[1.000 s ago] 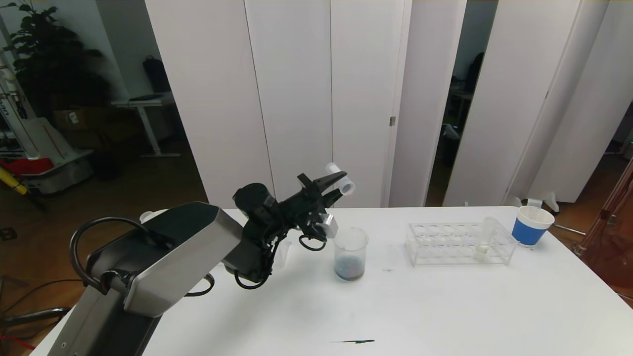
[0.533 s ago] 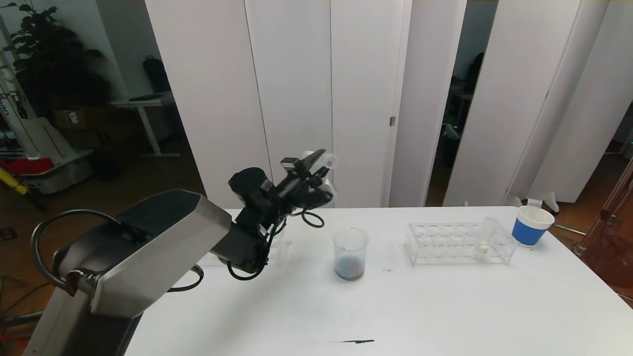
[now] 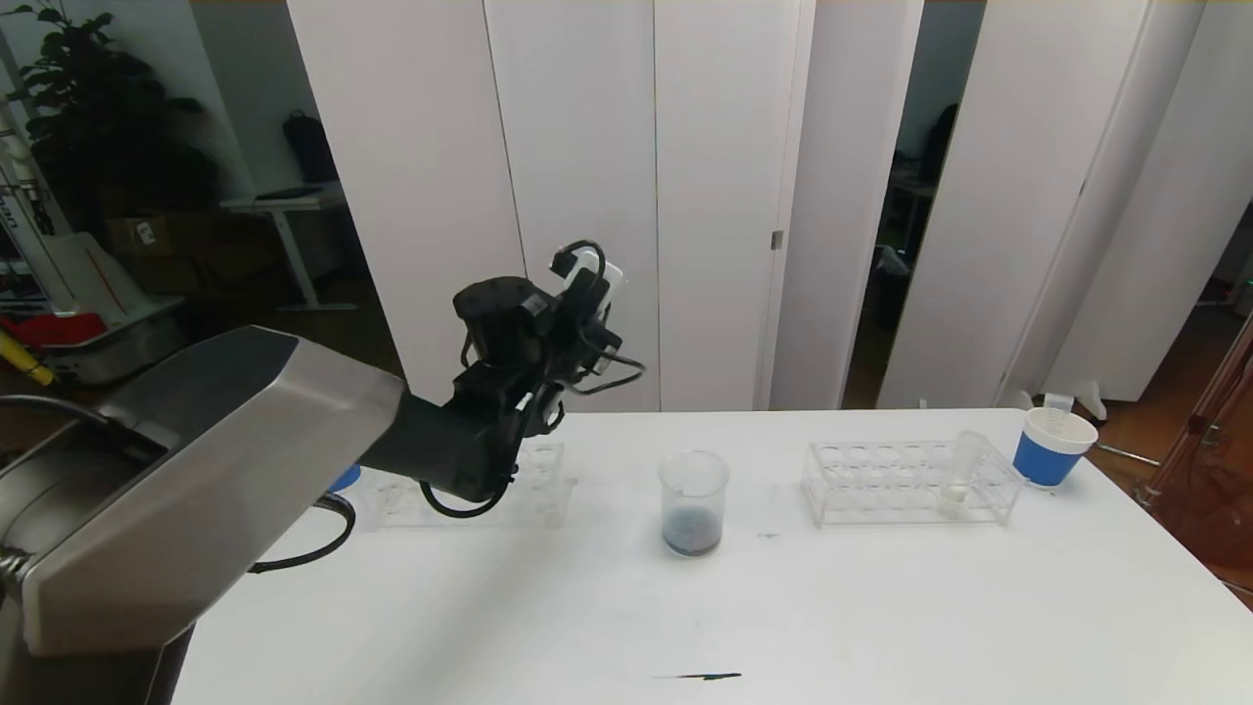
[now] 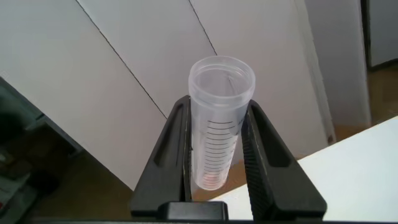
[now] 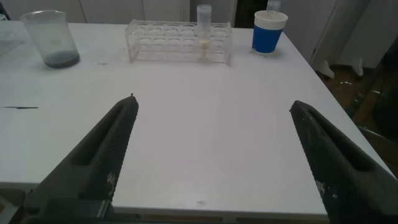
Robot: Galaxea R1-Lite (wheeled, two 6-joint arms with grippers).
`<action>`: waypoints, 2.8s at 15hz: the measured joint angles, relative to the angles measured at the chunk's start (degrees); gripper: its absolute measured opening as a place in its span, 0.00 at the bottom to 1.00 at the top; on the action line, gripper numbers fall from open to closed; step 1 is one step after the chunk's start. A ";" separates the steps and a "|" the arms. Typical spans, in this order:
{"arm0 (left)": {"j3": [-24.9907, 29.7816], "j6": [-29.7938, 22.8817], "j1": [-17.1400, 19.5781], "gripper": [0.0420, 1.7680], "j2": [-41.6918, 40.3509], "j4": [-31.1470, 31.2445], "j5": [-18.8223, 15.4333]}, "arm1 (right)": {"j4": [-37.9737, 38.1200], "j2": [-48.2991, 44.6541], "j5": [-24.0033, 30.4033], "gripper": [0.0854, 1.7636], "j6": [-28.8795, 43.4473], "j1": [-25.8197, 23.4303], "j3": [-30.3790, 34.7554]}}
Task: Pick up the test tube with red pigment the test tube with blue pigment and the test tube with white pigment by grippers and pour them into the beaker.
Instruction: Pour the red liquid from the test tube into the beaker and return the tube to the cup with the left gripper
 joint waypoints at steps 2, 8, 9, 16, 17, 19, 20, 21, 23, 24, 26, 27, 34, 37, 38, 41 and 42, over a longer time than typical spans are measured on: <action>0.05 -8.66 0.46 0.30 -2.36 6.60 2.01 | 0.00 -0.02 0.00 0.99 -0.05 0.00 0.00; 4.40 -24.16 3.63 0.30 -7.11 13.32 4.02 | 0.00 0.00 -0.02 0.99 0.00 0.00 0.00; 5.46 -24.31 4.46 0.30 -7.47 12.46 4.00 | 0.00 0.00 0.00 0.99 -0.02 0.00 0.00; 11.02 -18.24 13.40 0.30 -9.40 -2.17 4.30 | 0.00 -0.02 0.00 0.99 -0.02 0.00 0.00; 10.84 -16.45 15.19 0.30 -9.24 -4.68 4.29 | 0.00 -0.02 0.00 0.99 0.00 0.00 0.00; 10.39 -11.43 19.41 0.30 -8.27 -11.11 4.16 | -0.02 -0.02 0.00 0.99 0.00 0.00 0.00; 10.19 -9.09 21.42 0.30 -7.50 -13.86 4.07 | -0.02 -0.02 0.02 0.99 -0.02 0.00 0.00; 10.12 -7.77 23.44 0.30 -6.58 -16.09 3.94 | 0.00 0.00 0.02 0.99 0.00 0.00 0.00; 10.06 -7.35 26.48 0.30 -4.74 -17.60 3.85 | 0.00 0.00 0.00 0.99 -0.02 0.00 0.00; 10.06 -7.58 27.77 0.30 -3.74 -17.69 3.83 | 0.00 0.00 0.02 0.99 -0.02 0.00 0.00; 9.81 -7.83 29.56 0.30 -1.57 -17.55 3.72 | 0.00 0.00 0.00 0.99 -0.02 0.00 0.00; 9.62 -7.98 30.24 0.30 -0.50 -17.23 3.58 | 0.00 0.00 0.00 0.99 0.00 0.00 0.00; 11.11 -13.53 31.62 0.30 4.50 -9.51 3.50 | 0.00 -0.02 0.00 0.99 -0.02 0.00 0.00; 11.87 -13.89 32.51 0.30 4.96 -8.85 3.61 | 0.00 0.00 0.00 0.99 0.00 0.00 0.00; 12.07 -13.80 32.65 0.30 5.01 -8.81 3.61 | -0.02 0.00 0.00 0.99 0.00 0.00 0.00; 12.65 -13.81 32.67 0.30 4.85 -7.94 3.61 | -0.02 0.00 0.00 0.99 0.00 0.00 0.00; 12.87 -13.89 32.65 0.30 4.77 -7.90 3.63 | -0.02 0.00 0.00 0.99 0.00 0.00 0.00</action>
